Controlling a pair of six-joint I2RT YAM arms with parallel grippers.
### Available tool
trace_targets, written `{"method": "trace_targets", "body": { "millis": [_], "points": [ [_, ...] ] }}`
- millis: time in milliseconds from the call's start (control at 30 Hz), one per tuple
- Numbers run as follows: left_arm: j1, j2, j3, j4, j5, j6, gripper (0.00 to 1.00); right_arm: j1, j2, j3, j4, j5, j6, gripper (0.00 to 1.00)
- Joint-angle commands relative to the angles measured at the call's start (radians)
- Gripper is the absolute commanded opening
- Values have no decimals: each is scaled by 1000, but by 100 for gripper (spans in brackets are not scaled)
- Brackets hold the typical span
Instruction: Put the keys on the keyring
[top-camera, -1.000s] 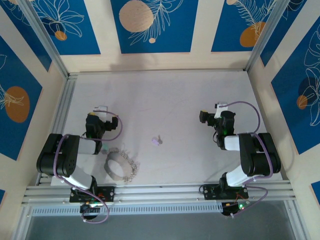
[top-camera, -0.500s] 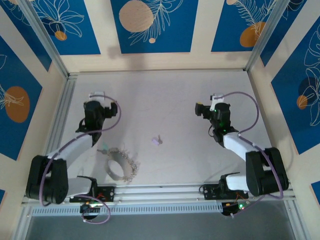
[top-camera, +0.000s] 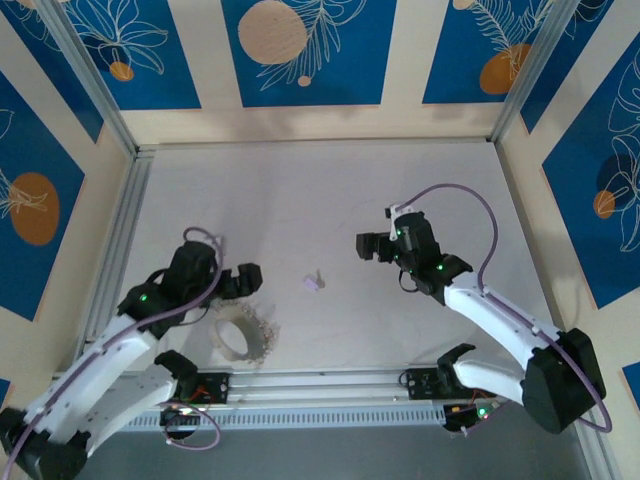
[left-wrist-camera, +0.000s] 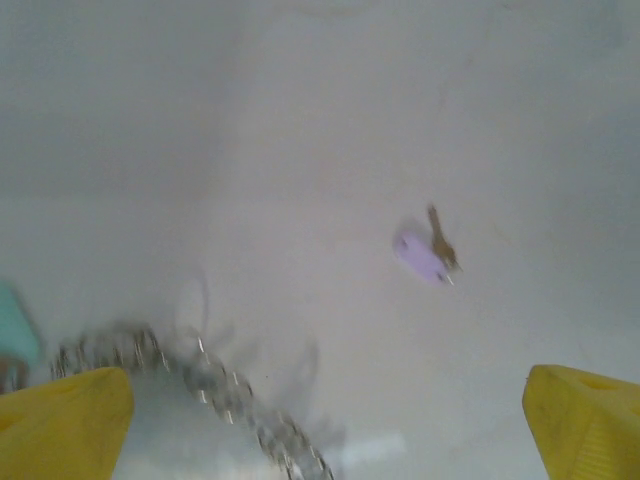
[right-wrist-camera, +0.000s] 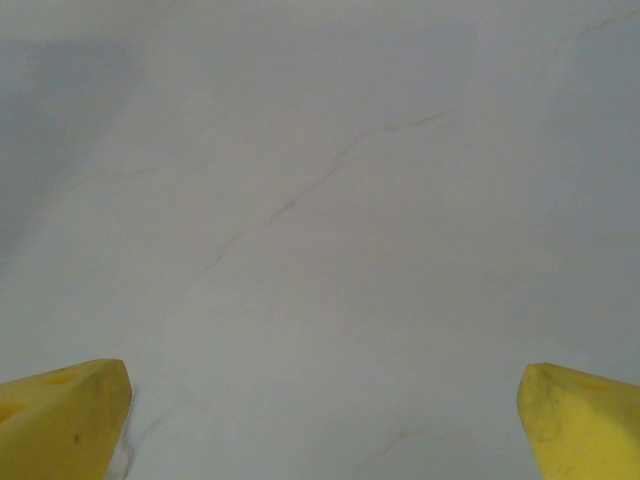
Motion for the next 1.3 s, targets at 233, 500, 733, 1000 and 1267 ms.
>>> {"method": "trace_targets", "body": {
  "millis": [233,500,733,1000,1267],
  "points": [
    [-112,-36,-192,-212,161,-215,100,154,-14,-49,-143,9,117,99],
    [-226,140,-271,36,184,-289,100,158,-60,-117,-33,-17,101,99],
    [-272,329,-268,202,178,-294,100,140,-61,-123,-6,-28,68,99],
    [-272,485,-247,419,217,-307,100,94,-57,-137,24,-58,73,100],
    [-270,610,-199,523,224,-292,100,70,-66,-122,3,-67,56,100]
  ]
}}
